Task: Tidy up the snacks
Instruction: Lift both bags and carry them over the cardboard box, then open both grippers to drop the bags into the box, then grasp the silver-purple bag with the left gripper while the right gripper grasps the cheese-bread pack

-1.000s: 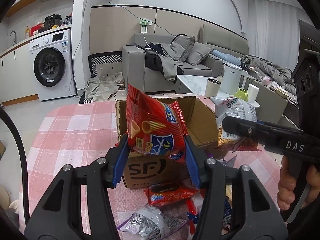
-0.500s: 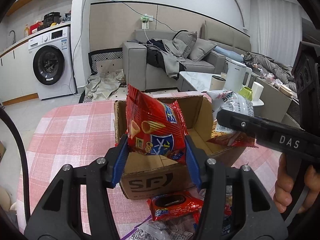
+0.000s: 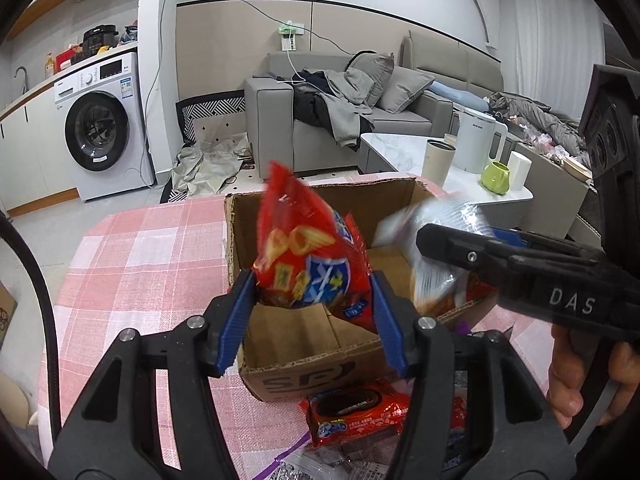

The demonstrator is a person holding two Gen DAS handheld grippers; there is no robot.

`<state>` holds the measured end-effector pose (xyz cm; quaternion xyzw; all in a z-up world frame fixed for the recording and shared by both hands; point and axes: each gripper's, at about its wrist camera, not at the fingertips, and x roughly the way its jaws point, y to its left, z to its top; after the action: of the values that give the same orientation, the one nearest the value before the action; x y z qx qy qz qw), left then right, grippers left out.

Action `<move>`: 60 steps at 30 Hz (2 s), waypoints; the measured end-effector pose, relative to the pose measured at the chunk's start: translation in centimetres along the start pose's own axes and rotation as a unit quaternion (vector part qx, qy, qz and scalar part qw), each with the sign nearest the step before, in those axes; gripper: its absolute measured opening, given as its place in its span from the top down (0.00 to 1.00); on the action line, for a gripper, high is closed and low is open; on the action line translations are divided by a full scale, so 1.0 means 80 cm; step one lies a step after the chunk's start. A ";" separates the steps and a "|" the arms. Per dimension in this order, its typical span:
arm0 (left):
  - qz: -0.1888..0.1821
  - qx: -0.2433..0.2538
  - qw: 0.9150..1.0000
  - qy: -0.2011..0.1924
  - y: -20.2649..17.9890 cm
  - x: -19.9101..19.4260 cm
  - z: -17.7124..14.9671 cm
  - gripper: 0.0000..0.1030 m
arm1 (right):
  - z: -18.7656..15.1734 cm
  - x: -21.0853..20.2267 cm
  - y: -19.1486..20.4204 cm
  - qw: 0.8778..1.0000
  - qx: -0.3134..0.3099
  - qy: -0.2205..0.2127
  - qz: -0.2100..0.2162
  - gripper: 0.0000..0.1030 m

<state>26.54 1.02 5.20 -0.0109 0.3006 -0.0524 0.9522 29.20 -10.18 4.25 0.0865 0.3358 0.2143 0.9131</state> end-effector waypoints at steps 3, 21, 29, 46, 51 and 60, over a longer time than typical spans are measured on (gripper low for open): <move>-0.005 -0.004 1.000 0.000 0.003 -0.009 0.000 0.39 | -0.002 -0.010 0.001 1.000 -0.007 -0.014 0.002 0.30; 0.016 -0.025 1.000 -0.003 0.018 -0.091 -0.060 0.01 | -0.049 -0.089 -0.019 0.999 -0.035 -0.008 -0.020 0.00; 0.018 -0.019 1.000 0.010 0.017 -0.110 -0.098 0.01 | -0.080 -0.104 -0.035 0.998 -0.036 0.012 -0.047 0.00; 0.016 -0.016 0.999 0.038 0.018 -0.105 -0.124 0.01 | -0.121 -0.100 -0.075 0.994 -0.035 0.065 -0.083 0.00; 0.013 -0.008 0.999 0.050 0.016 -0.095 -0.128 0.01 | -0.129 -0.092 -0.079 0.992 -0.040 0.084 -0.090 0.00; 0.011 -0.011 0.997 0.073 0.015 -0.076 -0.136 0.01 | -0.144 -0.075 -0.082 0.987 -0.053 0.116 -0.094 0.00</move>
<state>15.48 2.95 -0.33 -0.0145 0.3705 -0.0392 0.9279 19.83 -18.58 -3.01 -0.0195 0.4341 0.1534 0.8875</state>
